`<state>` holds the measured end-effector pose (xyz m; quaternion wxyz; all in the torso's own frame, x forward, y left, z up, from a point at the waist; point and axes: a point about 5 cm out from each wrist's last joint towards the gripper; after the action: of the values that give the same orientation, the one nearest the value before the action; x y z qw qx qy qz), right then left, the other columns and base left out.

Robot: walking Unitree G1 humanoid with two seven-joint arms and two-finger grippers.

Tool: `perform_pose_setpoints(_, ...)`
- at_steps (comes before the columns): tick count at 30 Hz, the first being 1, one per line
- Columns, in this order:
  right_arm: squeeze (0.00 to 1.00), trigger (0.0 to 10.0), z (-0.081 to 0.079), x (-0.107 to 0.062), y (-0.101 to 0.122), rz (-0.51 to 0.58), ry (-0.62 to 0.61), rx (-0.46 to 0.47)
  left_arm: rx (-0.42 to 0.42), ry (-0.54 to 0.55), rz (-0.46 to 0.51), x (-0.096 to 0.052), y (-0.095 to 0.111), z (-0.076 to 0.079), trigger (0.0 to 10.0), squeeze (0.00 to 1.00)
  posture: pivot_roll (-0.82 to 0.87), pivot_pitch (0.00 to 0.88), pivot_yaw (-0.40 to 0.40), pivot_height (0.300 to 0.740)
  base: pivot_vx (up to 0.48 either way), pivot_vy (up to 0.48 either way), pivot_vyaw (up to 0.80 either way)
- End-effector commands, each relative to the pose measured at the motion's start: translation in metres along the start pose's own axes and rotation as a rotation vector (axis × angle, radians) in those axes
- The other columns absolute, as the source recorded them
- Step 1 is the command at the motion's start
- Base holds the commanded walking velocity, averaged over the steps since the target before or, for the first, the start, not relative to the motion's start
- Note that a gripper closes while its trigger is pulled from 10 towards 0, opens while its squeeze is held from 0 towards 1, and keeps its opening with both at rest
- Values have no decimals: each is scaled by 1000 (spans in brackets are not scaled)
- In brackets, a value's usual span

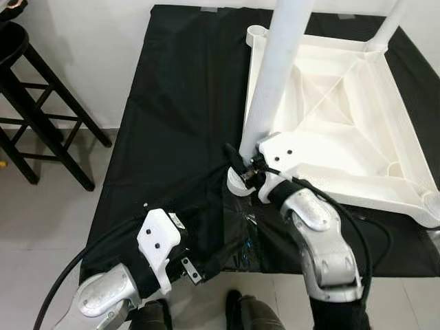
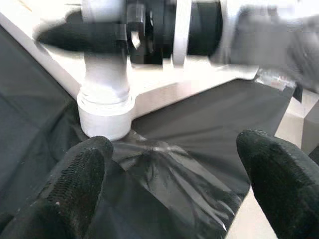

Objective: Building children table

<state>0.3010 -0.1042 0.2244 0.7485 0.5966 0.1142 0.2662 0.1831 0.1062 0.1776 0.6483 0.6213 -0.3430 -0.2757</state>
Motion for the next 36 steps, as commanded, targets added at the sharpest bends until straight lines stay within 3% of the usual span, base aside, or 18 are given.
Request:
perform_pose_setpoints(1, 1000, 10000, 4, 1, 13, 94, 93, 55, -24, -10, -20, -2, -4, 2, 10000, 0, 101, 279, -86, 740, 0, 0, 0)
perform_pose_setpoints(4, 1000, 10000, 6, 2, 21, 136, 175, 59, -25, -10, -20, -2, -4, 2, 10000, 0, 106, 279, -89, 740, 0, 0, 0)
perform_pose_setpoints(5, 871, 10000, 11, 2, 27, 156, 261, 35, -24, -10, -20, -1, -4, 3, 10000, 0, 110, 282, -91, 740, 0, 0, 0)
perform_pose_setpoints(6, 871, 10000, 11, 2, 27, 156, 261, 35, -24, -10, -20, -1, -4, 3, 10000, 0, 110, 282, -91, 740, 0, 0, 0)
perform_pose_setpoints(7, 0, 10000, 17, 1, 32, 160, 361, -22, -24, -7, -19, -1, -4, 3, 10000, 0, 115, 282, -93, 740, 0, 0, 0)
perform_pose_setpoints(8, 0, 10000, 17, 1, 32, 160, 361, -22, -24, -7, -19, -1, -4, 3, 10000, 0, 115, 282, -93, 740, 0, 0, 0)
perform_pose_setpoints(9, 0, 10000, 23, -2, 34, 154, 471, -95, -23, -5, -18, -1, -3, 3, 10000, 0, 121, 284, -96, 740, 0, 0, 0)
perform_pose_setpoints(12, 0, 10000, 23, -2, 34, 154, 471, -95, -23, -5, -18, -1, -3, 3, 10000, 0, 121, 284, -96, 740, 0, 0, 0)
perform_pose_setpoints(13, 0, 10000, 31, -3, 33, 123, 578, -161, -23, -1, -18, -2, -3, 4, 10000, 0, 127, 287, -100, 740, 0, 0, 0)
perform_pose_setpoints(14, 0, 10000, 31, -3, 33, 123, 578, -161, -23, -1, -18, -2, -3, 4, 10000, 0, 127, 287, -100, 740, 0, 0, 0)
perform_pose_setpoints(16, 0, 10000, 48, -4, 28, 55, 780, -177, -24, 3, -22, -4, -2, 6, 10000, 0, 149, 301, -96, 740, 0, 0, 0)
perform_pose_setpoints(18, 0, 10000, 48, -4, 28, 55, 780, -177, -24, 3, -22, -4, -2, 6, 10000, 0, 149, 301, -96, 740, 0, 0, 0)
perform_pose_setpoints(20, 0, 9882, 60, 1, 23, 27, 855, -154, -28, 6, -32, -8, -2, 9, 10000, 0, 167, 314, -91, 740, 0, 0, 0)
perform_pose_setpoints(21, 0, 3608, 64, 5, 21, 29, 876, -126, -30, 8, -38, -10, -1, 11, 10000, 0, 174, 322, -91, 740, 0, 0, 0)
perform_pose_setpoints(23, 0, 3608, 66, 7, 21, 34, 888, -107, -31, 9, -43, -12, -1, 11, 10000, 0, 176, 325, -90, 740, 0, 0, 0)
perform_pose_setpoints(24, 0, 0, 68, 9, 20, 41, 896, -80, -33, 10, -49, -14, -1, 13, 10000, 0, 185, 336, -85, 740, 0, 0, 0)
perform_pose_setpoints(36, 0, 0, 74, 16, 8, 47, 972, -40, -37, 30, -76, -23, 2, 15, 10000, 0, 200, 360, -81, 740, 0, 0, 0)
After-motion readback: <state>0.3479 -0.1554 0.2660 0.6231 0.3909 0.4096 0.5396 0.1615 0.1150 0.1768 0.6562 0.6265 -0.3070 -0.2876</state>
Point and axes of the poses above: a point about 5 cm out from each wrist's last joint towards the gripper, its own x axis pointing out of the wrist towards the gripper, its own y axis along the axis of the wrist's last joint, z = x × y, and after that the axes turned 5 degrees about -x, right-handed
